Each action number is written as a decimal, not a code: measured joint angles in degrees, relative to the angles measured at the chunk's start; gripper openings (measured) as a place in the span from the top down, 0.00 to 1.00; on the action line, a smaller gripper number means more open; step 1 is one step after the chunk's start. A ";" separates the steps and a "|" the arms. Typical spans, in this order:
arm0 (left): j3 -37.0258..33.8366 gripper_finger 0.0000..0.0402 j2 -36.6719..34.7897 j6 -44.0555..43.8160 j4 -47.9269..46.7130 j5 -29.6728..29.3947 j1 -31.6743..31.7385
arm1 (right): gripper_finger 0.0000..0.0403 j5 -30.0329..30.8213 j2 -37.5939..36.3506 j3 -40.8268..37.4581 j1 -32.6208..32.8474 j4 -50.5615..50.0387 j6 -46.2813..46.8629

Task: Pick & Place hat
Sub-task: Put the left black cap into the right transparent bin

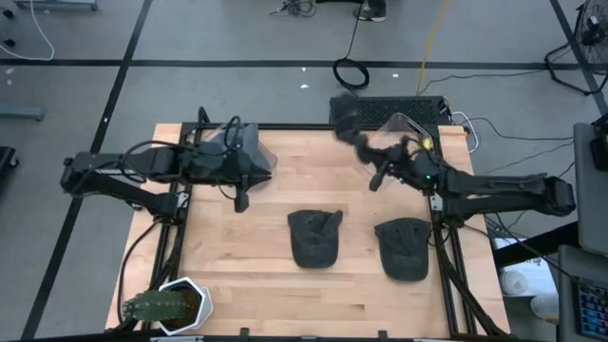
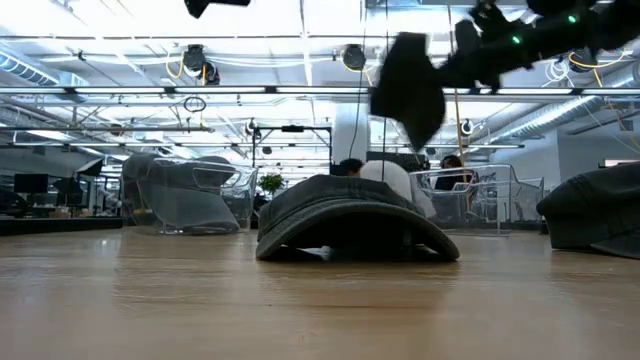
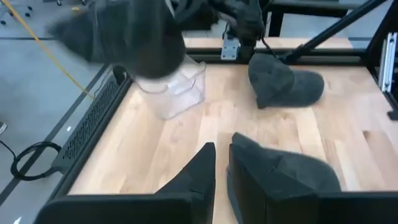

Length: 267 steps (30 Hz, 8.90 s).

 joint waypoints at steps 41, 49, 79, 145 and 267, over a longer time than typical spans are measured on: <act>-12.48 0.86 -2.07 -2.97 11.03 -0.96 1.73 | 0.77 13.38 -11.50 -25.53 -1.23 10.46 7.80; -12.48 0.86 -2.07 -3.08 11.05 -0.96 1.73 | 0.49 13.40 -11.59 -25.51 -1.20 14.97 6.22; -12.46 0.86 -2.07 -3.08 12.76 -0.96 1.73 | 0.41 -11.40 21.64 36.08 -3.89 -60.42 -4.72; -12.44 0.86 -2.07 -3.05 12.78 -0.98 1.73 | 1.00 -0.11 -8.99 1.46 -8.23 -29.48 13.73; -12.44 0.86 -2.05 -3.05 12.78 -0.87 1.73 | 0.48 15.16 20.20 13.20 7.59 -60.41 -1.63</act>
